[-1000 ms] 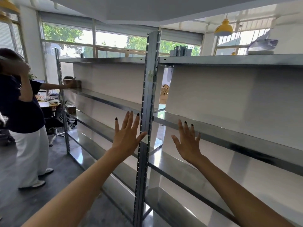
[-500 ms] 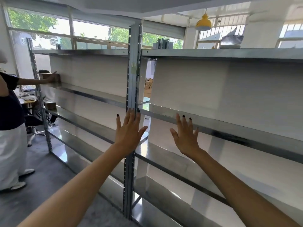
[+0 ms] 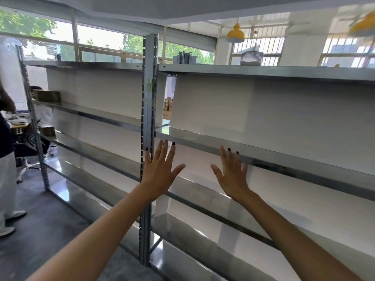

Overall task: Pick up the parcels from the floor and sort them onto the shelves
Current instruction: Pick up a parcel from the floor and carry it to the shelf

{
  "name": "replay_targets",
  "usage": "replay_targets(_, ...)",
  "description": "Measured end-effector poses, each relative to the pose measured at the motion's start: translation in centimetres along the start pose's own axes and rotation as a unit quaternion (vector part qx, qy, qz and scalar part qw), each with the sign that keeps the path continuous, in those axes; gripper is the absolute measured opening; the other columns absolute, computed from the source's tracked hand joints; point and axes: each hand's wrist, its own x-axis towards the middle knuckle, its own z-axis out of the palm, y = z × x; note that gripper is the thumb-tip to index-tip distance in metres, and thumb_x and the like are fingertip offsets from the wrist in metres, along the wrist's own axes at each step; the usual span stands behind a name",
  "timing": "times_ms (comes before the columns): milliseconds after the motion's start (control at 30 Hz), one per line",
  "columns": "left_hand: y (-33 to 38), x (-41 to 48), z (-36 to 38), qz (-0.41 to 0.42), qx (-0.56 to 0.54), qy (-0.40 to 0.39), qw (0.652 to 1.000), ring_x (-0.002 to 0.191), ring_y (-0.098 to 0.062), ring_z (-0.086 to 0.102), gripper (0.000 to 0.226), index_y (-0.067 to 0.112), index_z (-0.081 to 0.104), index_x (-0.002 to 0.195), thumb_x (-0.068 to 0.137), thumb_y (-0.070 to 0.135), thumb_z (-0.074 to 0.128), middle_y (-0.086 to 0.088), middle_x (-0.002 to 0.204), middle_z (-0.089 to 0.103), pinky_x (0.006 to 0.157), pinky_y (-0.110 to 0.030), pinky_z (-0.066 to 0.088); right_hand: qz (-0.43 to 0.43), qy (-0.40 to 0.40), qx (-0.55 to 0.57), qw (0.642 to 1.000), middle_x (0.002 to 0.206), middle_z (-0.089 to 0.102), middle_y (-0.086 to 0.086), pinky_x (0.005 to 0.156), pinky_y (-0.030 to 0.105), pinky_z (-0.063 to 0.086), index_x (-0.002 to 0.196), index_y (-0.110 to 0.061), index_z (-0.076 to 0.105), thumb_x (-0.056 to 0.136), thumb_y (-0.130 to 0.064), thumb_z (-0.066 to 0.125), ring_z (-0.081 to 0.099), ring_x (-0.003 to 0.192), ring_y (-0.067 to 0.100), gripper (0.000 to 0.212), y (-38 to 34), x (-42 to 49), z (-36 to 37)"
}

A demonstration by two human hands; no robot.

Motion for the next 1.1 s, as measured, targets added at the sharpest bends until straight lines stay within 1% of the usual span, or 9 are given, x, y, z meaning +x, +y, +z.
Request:
replay_targets(133, 3.6, -2.8, -1.0, 0.004, -0.019, -0.01, 1.0, 0.143, -0.023, -0.021, 0.09, 0.024, -0.016, 0.147, 0.07, 0.071, -0.01, -0.005, 0.156, -0.022, 0.118, -0.053, -0.004, 0.018, -0.008, -0.015, 1.0, 0.16, -0.01, 0.004, 0.116, 0.054, -0.004, 0.148, -0.029, -0.011, 0.093, -0.056, 0.023, -0.009, 0.147, 0.026, 0.07, 2.4, -3.7, -2.2)
replay_targets(333, 11.1, -7.1, -1.6, 0.055, -0.043, -0.01, 0.997, 0.144, -0.022, -0.019, 0.087, 0.024, -0.015, 0.147, 0.074, 0.07, -0.006, -0.004, 0.157, -0.018, 0.117, -0.051, -0.008, 0.05, -0.006, -0.023, 0.998, 0.16, -0.009, 0.003, 0.115, 0.054, -0.006, 0.149, -0.028, -0.008, 0.093, -0.057, 0.024, -0.011, 0.146, 0.026, 0.07, 7.4, -10.1, -5.8)
replay_targets(500, 17.6, -8.3, -1.9, 0.1, -0.043, -0.002, 0.994, 0.144, -0.023, -0.019, 0.097, 0.024, -0.016, 0.147, 0.064, 0.074, -0.023, -0.005, 0.157, -0.018, 0.115, -0.05, -0.009, 0.092, 0.007, -0.036, 0.995, 0.16, -0.008, 0.003, 0.114, 0.053, -0.007, 0.148, -0.03, -0.01, 0.093, -0.057, 0.024, -0.011, 0.146, 0.027, 0.07, 12.3, -14.9, -9.8)
replay_targets(600, 21.7, -8.1, -2.4, 0.134, -0.062, 0.011, 0.989, 0.144, -0.024, -0.017, 0.096, 0.023, -0.014, 0.147, 0.067, 0.075, -0.021, -0.006, 0.157, -0.018, 0.114, -0.051, -0.01, 0.117, 0.022, -0.055, 0.991, 0.16, -0.004, 0.005, 0.114, 0.054, -0.006, 0.148, -0.03, -0.009, 0.093, -0.057, 0.022, -0.008, 0.147, 0.028, 0.069, 15.0, -17.3, -12.8)
replay_targets(667, 24.5, -7.9, -2.5, 0.16, -0.079, 0.022, 0.984, 0.145, -0.024, -0.016, 0.091, 0.023, -0.013, 0.148, 0.072, 0.074, -0.014, -0.006, 0.158, -0.016, 0.113, -0.05, -0.012, 0.136, 0.033, -0.065, 0.988, 0.16, -0.003, 0.005, 0.114, 0.054, -0.006, 0.148, -0.03, -0.01, 0.093, -0.057, 0.02, -0.008, 0.147, 0.028, 0.068, 16.9, -18.7, -14.8)
replay_targets(733, 27.2, -7.7, -2.5, 0.185, -0.102, 0.029, 0.977, 0.145, -0.023, -0.015, 0.085, 0.024, -0.012, 0.148, 0.077, 0.072, -0.006, -0.006, 0.158, -0.016, 0.113, -0.049, -0.011, 0.152, 0.042, -0.077, 0.984, 0.16, -0.004, 0.004, 0.113, 0.055, -0.006, 0.148, -0.03, -0.011, 0.094, -0.057, 0.02, -0.009, 0.146, 0.027, 0.068, 18.5, -19.9, -16.4)
replay_targets(833, 31.2, -7.5, -2.2, 0.227, -0.127, 0.026, 0.965, 0.145, -0.023, -0.014, 0.08, 0.026, -0.015, 0.146, 0.081, 0.069, 0.0, -0.006, 0.158, -0.015, 0.115, -0.048, -0.009, 0.168, 0.057, -0.104, 0.979, 0.16, -0.008, 0.002, 0.113, 0.056, -0.007, 0.148, -0.029, -0.011, 0.094, -0.058, 0.02, -0.011, 0.146, 0.025, 0.069, 21.0, -21.4, -18.5)
replay_targets(900, 33.5, -7.3, -1.7, 0.251, -0.139, 0.023, 0.958, 0.145, -0.023, -0.015, 0.08, 0.024, -0.011, 0.148, 0.082, 0.068, 0.004, -0.006, 0.158, -0.015, 0.115, -0.048, -0.008, 0.187, 0.066, -0.115, 0.973, 0.16, -0.008, 0.001, 0.113, 0.057, -0.006, 0.149, -0.029, -0.01, 0.094, -0.057, 0.021, -0.011, 0.146, 0.024, 0.069, 22.6, -22.3, -19.6)
replay_targets(1100, 40.2, -5.7, -0.9, 0.307, -0.177, 0.013, 0.935, 0.145, -0.022, -0.014, 0.083, 0.022, -0.007, 0.149, 0.08, 0.069, 0.0, -0.006, 0.158, -0.014, 0.116, -0.05, -0.004, 0.265, 0.076, -0.14, 0.951, 0.16, -0.009, 0.001, 0.113, 0.056, -0.007, 0.148, -0.028, -0.012, 0.094, -0.057, 0.02, -0.012, 0.146, 0.026, 0.07, 27.2, -25.2, -21.9)
